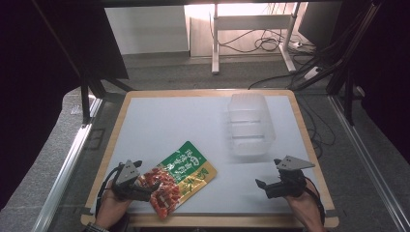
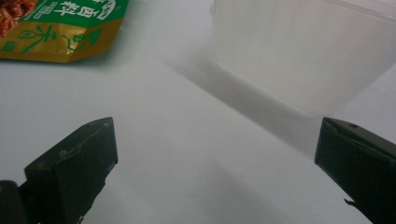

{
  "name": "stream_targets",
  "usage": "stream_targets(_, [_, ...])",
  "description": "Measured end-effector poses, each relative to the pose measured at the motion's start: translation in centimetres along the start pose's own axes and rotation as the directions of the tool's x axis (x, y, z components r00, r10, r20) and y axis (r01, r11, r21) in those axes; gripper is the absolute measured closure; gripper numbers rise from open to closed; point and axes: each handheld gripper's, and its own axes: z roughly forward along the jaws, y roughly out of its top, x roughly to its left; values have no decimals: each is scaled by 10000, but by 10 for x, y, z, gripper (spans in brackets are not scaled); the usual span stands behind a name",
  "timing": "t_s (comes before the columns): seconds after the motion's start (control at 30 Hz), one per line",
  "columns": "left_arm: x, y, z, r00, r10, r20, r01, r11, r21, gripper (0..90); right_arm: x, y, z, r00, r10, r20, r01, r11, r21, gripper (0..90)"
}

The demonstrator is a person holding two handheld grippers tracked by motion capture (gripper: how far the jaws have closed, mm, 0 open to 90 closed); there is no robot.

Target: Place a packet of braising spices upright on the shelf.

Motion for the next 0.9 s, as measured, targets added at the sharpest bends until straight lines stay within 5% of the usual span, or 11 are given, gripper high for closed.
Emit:
stream_targets(0.57, [-1, 0, 1, 10000, 63, -10, -63, 9999, 98, 0, 7, 6, 11, 9993, 107, -346, -115, 9997, -224, 0])
stream_targets(0.9, [-1, 0, 1, 10000, 41, 15, -42, 9999, 92, 0, 14, 13, 20, 9973, -342, -646, 339, 9994, -70, 1])
